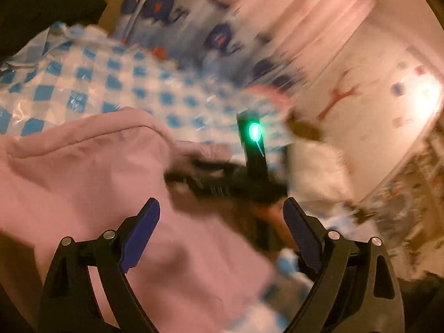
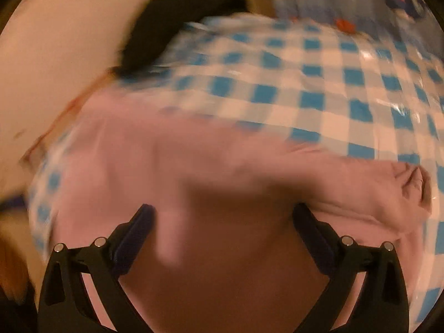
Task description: Fold large clothes
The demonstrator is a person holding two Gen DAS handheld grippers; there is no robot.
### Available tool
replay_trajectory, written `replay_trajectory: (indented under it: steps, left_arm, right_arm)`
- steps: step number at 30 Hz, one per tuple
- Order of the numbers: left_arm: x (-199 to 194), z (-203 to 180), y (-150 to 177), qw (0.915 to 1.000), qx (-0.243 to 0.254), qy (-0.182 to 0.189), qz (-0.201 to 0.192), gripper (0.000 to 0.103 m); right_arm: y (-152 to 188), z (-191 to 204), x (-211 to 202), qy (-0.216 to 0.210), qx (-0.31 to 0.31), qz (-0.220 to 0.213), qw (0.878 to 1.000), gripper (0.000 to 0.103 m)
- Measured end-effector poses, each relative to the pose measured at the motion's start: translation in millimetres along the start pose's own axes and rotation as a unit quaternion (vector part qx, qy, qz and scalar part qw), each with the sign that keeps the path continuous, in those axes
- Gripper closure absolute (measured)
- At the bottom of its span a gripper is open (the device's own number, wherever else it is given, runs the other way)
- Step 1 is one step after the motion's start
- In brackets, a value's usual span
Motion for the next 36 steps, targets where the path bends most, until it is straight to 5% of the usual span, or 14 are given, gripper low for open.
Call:
replay_trajectory:
  steps: [3,4,6,10,15,16,17,20,22,25,29,31,34,36]
  left_arm:
    - [56.3,98.1,-30.5,0.9867,-0.07,-0.145,0.022,0.017]
    - [67.1,121.7,-31.3,0.9833,-0.094,-0.153,0.028,0.019]
    - [85.2,170.7,-25.7,0.9769,-0.178,-0.113,0.037,0.028]
    - [62.0,162.7,-27.2,0.9764,-0.176,-0.123,0.019,0.028]
    - [20.9,165.2,-17.3,0.9691,-0.139,-0.2,-0.043,0.021]
    - [28.8,187.8,-7.9,0.9662,-0.161,-0.2,-0.026,0.022]
    - [40.0,211.0,4.3,0.9679,-0.202,-0.149,-0.012,0.028]
    - [29.4,222.7,6.6,0.9606,-0.236,-0.144,-0.023,0.035]
    - [13.0,204.3,1.5,0.9603,-0.213,-0.176,-0.04,0.035]
    - [-7.2,181.4,0.6,0.9609,-0.176,-0.197,-0.082,0.021]
    - [4.2,216.2,26.8,0.9558,-0.222,-0.175,-0.081,0.019]
    - [-1.5,226.6,32.7,0.9551,-0.224,-0.162,-0.107,0.019]
    - [3.8,238.2,37.7,0.9541,-0.238,-0.139,-0.117,0.019]
    - [12.7,234.0,37.5,0.9557,-0.223,-0.166,-0.096,0.018]
  right_arm:
    - [-16.0,-31.3,47.9,-0.046,0.075,0.047,0.995,0.006]
    - [-20.2,-37.9,53.4,-0.048,0.085,0.052,0.994,0.006]
    - [-31.5,-50.3,37.0,-0.076,0.108,0.038,0.991,0.006]
    - [-35.5,-81.6,-24.1,-0.091,0.128,-0.039,0.987,0.006]
    - [4.7,-123.6,13.5,-0.039,0.101,0.02,0.994,0.007]
    - [10.0,-128.0,21.8,-0.071,0.117,0.019,0.99,0.007]
    - [9.2,-129.2,18.0,-0.08,0.126,0.006,0.989,0.007]
    - [5.0,-121.6,5.5,-0.014,0.11,0.007,0.994,0.008]
    - [-3.2,-92.5,-20.5,0.021,0.059,-0.041,0.997,0.008]
    - [-18.2,-32.4,-27.5,0.04,-0.036,-0.065,0.996,0.007]
    - [-29.2,0.3,38.7,0.082,-0.085,0.006,0.993,0.007]
    - [-26.9,-14.8,90.5,0.011,-0.036,0.066,0.997,0.006]
    - [-26.5,-13.6,90.7,0.02,-0.042,0.065,0.997,0.006]
    - [-22.3,-14.1,64.4,0.026,-0.053,0.052,0.997,0.007]
Point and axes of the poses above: each gripper's, at about its wrist camera, not at the fingertips, and x roughly the way its jaws point, z to its left, y to its underside, the point moved 8 cm from there along x, roughly the way its jaws point, and after that the axes turned 11 degrees about z, right-handed, at the moved point
